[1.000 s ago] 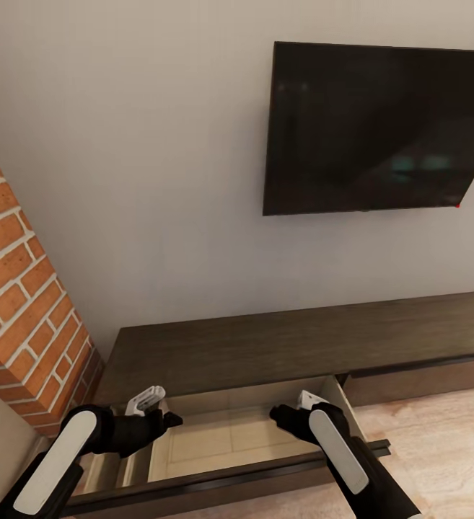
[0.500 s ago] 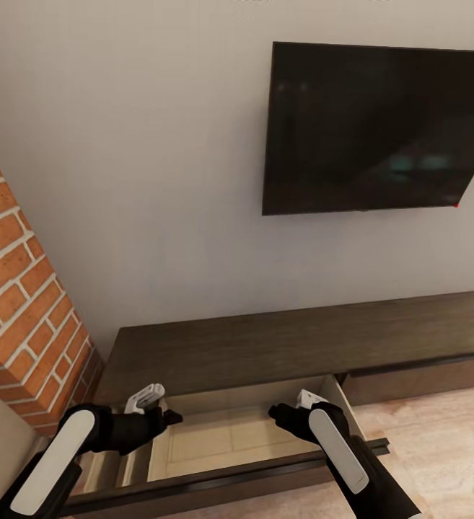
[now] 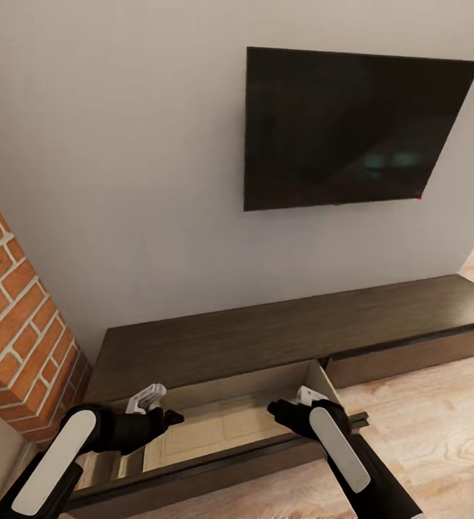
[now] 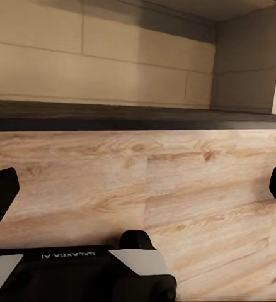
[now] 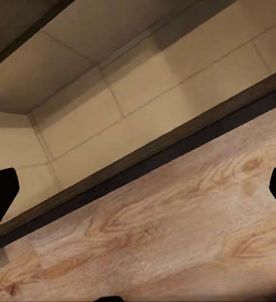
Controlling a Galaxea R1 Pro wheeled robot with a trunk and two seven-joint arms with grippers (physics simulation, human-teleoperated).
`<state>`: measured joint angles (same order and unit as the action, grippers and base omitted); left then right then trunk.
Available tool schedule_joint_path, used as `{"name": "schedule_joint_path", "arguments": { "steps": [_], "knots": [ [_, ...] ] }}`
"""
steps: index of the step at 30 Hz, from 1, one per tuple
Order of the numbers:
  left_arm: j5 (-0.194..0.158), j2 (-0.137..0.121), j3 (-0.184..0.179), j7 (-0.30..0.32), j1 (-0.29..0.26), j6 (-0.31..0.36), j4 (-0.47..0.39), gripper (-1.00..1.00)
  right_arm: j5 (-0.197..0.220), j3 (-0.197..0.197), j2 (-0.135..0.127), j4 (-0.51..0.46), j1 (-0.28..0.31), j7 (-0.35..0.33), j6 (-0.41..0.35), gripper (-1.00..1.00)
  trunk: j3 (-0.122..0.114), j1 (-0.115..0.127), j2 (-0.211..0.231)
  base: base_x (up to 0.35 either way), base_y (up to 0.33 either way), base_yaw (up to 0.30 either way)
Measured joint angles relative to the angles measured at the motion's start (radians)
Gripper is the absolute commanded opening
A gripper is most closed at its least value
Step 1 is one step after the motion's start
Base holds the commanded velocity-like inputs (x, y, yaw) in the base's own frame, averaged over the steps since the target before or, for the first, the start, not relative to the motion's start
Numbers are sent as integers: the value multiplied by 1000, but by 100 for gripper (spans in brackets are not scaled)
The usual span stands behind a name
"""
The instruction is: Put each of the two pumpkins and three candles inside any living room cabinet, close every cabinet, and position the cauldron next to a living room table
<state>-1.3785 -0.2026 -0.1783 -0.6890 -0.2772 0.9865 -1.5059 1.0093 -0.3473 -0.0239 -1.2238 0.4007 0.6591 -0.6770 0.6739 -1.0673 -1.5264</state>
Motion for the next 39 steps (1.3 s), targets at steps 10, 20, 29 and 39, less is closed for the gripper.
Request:
{"name": "schedule_joint_path", "arguments": {
  "steps": [10,20,29,39],
  "knots": [
    [0,-1,-2,0,0,0,-1,100,0,1,-2,0,0,-91,-1,100,0,0,0,-259,94,-278],
    [0,-2,-2,0,0,2,-2,100,-1,1,-1,2,0,-97,-1,100,0,0,0,-295,119,-280],
    [0,-1,-2,0,1,1,-2,100,-1,2,-2,3,0,-99,-1,100,0,0,0,-296,119,-280],
    [0,-1,-2,0,0,2,-2,100,-1,3,-1,6,0,-99,-1,100,0,0,0,-306,105,-280]
  ]
}}
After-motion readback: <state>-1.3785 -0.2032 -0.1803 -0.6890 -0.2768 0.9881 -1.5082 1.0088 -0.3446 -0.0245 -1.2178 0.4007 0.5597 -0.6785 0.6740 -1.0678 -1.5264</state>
